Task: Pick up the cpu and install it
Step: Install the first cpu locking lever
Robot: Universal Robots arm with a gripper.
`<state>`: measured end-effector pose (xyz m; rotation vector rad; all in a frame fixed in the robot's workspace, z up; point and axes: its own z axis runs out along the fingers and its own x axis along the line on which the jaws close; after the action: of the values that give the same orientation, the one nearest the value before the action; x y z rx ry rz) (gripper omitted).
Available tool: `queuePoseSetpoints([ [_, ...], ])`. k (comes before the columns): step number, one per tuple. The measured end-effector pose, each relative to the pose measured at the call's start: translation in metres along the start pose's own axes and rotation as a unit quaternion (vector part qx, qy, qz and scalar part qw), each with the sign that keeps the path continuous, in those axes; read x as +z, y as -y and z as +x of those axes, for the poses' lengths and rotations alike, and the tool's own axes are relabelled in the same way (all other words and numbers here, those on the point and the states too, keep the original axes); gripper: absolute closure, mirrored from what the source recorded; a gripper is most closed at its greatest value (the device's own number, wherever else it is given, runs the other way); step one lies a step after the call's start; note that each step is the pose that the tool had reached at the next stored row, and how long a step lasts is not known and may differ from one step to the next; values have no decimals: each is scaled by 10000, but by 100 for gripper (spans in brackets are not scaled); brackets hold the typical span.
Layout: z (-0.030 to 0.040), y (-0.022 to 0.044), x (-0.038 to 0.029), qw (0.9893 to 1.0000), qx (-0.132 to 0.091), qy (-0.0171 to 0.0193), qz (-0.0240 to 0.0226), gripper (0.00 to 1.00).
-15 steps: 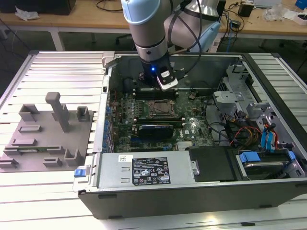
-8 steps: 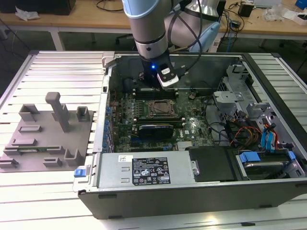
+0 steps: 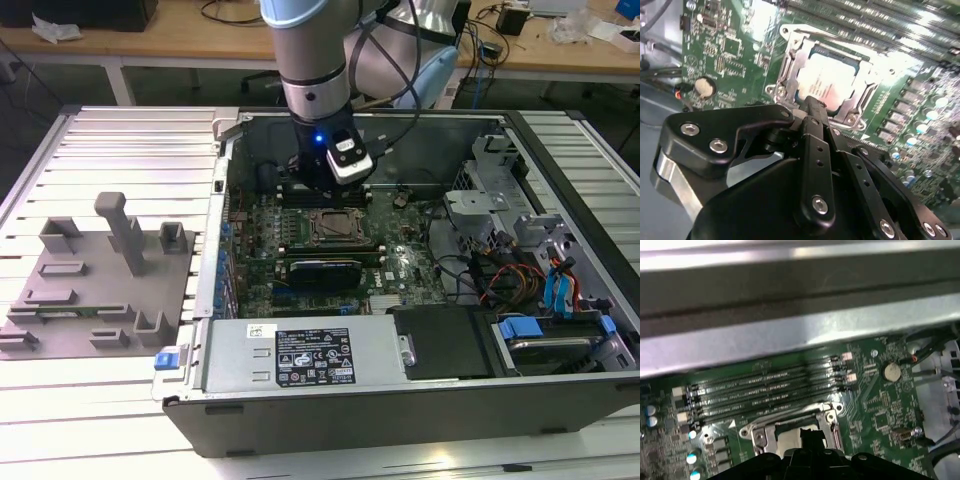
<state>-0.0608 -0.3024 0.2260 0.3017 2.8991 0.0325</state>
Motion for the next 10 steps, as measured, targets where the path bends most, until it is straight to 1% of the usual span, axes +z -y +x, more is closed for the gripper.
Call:
queuePoseSetpoints([
  [3, 0, 0, 0, 10000, 0, 0, 2, 89],
  [4, -1, 0, 1, 10000, -1, -7, 4, 89],
  [5, -6, -2, 3, 10000, 0, -64, 15, 89],
  [6, -35, -8, 12, 9995, 0, -295, 64, 89],
  [7, -51, -11, 17, 9991, -1, -419, 90, 89],
  [8, -61, -13, 20, 9986, -1, -510, 108, 89],
  [9, -79, -17, 25, 9977, -1, -670, 143, 89],
  [10, -93, -19, 29, 9965, -2, -813, 173, 89],
])
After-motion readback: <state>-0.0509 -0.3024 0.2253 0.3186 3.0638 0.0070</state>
